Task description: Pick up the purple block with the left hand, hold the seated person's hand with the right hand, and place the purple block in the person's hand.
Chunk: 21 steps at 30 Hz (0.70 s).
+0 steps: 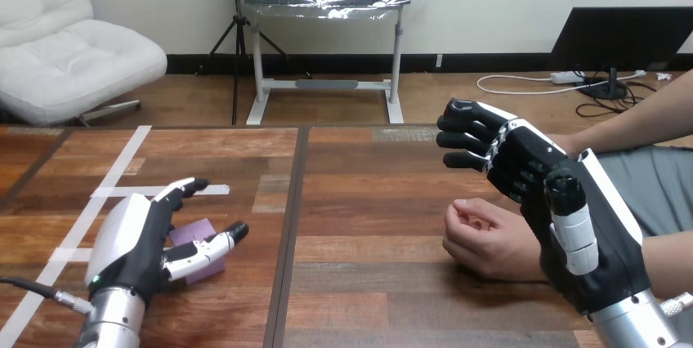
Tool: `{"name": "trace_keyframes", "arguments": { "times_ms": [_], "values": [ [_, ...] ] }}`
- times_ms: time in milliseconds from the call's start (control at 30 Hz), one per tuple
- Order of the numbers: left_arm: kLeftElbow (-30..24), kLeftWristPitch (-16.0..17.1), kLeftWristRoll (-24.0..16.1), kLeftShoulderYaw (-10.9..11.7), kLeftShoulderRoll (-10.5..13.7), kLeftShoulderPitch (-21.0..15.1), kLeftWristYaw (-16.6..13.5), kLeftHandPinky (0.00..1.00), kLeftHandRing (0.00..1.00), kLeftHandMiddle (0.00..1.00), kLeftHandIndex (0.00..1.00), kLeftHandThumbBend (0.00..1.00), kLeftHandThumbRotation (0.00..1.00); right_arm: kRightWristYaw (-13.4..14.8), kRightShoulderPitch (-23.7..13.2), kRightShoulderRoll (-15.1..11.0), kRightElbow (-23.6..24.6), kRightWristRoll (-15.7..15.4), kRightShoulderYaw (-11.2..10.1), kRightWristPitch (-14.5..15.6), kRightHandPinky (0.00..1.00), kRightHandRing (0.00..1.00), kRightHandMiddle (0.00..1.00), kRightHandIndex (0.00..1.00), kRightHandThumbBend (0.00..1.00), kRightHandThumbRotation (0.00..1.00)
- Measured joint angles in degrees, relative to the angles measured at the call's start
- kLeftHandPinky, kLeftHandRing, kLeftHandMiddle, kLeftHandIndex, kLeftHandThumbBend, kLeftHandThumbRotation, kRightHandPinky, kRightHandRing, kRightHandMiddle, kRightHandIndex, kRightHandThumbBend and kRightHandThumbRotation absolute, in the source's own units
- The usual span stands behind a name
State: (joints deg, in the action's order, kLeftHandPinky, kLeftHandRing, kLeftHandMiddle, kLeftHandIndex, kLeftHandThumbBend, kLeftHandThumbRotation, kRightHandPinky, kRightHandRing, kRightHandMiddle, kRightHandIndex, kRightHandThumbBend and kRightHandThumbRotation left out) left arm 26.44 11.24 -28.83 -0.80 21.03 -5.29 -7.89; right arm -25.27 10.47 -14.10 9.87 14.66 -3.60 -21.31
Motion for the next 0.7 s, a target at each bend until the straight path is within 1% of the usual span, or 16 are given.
{"name": "trace_keyframes", "arguments": {
  "times_ms": [133, 400, 700],
  "values": [
    [1.8, 0.0, -0.1, -0.6, 0.5, -0.8, 0.0, 0.74, 0.84, 0.85, 0.82, 0.77, 0.5, 0.0, 0.0, 0.0, 0.0, 0.0, 0.0, 0.0, 0.77, 0.82, 0.83, 0.82, 0.91, 0.98],
    [4.7, 0.0, -0.1, -1.2, 1.1, -2.4, -0.2, 0.75, 0.84, 0.85, 0.82, 0.77, 0.48, 0.0, 0.0, 0.0, 0.0, 0.0, -0.1, 0.0, 0.77, 0.81, 0.83, 0.82, 0.92, 0.98],
    [8.3, -0.2, -1.0, -2.1, 1.5, -4.4, -0.7, 0.76, 0.84, 0.85, 0.82, 0.79, 0.5, 0.0, 0.0, 0.0, 0.0, 0.0, -0.3, 0.0, 0.77, 0.82, 0.83, 0.82, 0.92, 0.98]
  ]
}}
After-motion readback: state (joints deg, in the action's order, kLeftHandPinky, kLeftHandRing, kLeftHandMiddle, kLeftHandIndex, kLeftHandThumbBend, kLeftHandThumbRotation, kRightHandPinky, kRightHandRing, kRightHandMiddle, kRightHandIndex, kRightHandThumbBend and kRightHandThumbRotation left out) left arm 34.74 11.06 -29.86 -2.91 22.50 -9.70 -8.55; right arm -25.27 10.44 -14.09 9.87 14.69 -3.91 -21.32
